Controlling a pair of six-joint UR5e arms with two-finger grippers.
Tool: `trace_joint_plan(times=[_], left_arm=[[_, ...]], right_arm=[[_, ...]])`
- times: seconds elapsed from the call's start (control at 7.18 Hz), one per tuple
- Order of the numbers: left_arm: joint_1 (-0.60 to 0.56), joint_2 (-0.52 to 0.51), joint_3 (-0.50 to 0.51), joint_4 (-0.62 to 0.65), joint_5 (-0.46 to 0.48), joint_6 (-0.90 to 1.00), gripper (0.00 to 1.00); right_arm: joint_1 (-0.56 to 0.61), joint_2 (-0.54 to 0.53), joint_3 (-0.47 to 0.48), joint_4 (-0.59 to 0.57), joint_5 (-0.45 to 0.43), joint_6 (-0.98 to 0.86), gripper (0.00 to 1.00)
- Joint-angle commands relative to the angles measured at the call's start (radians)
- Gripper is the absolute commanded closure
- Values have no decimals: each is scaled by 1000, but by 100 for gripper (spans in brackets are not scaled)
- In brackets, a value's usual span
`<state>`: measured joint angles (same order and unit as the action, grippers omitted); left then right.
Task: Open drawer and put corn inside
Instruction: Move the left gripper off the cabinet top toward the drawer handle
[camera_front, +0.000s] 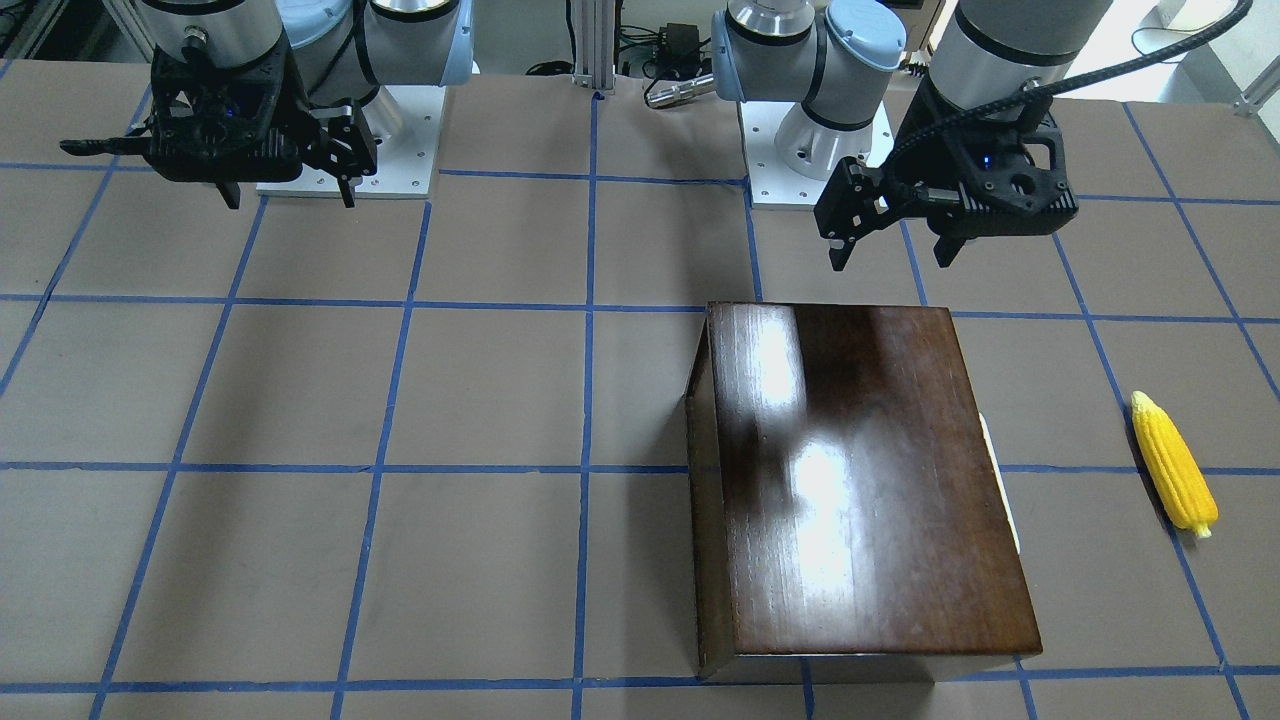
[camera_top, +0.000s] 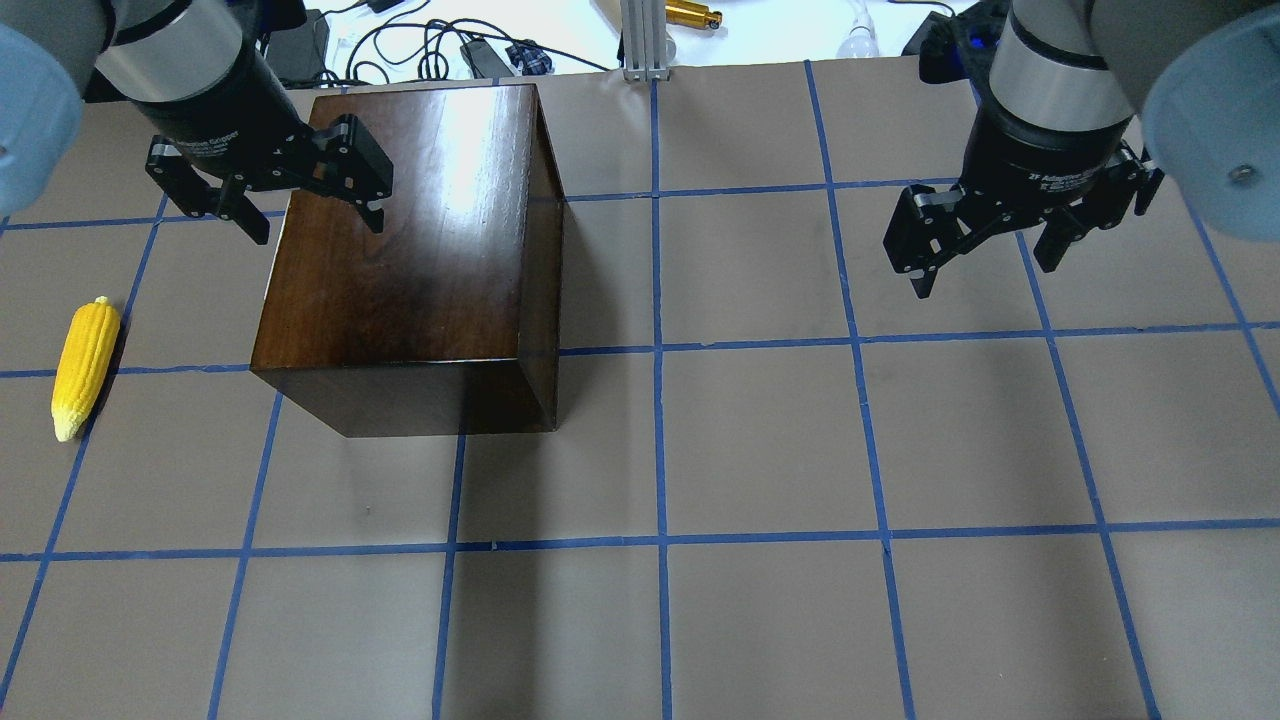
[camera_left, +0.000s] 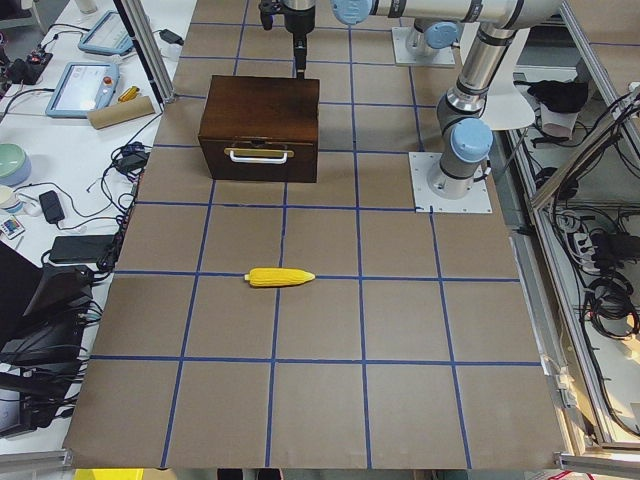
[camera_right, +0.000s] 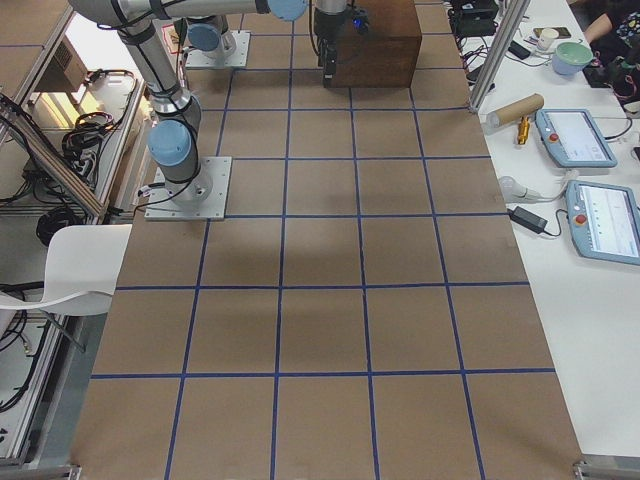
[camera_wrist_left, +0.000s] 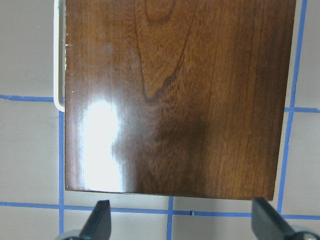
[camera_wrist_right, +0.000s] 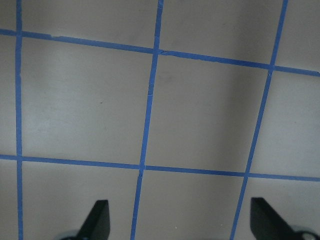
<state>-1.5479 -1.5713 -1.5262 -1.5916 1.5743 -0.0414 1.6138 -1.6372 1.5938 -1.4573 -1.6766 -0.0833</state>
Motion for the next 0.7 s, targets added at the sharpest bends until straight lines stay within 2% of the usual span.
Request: trace_joint_plan(times=[0.0,0.56], left_arm=[[0,0,0,-1,1,0,0],[5,-12,7,-1,-5,29,0]], right_arm=[[0,0,0,0,0,-1,0],[0,-1,0,0,0,-1,0]])
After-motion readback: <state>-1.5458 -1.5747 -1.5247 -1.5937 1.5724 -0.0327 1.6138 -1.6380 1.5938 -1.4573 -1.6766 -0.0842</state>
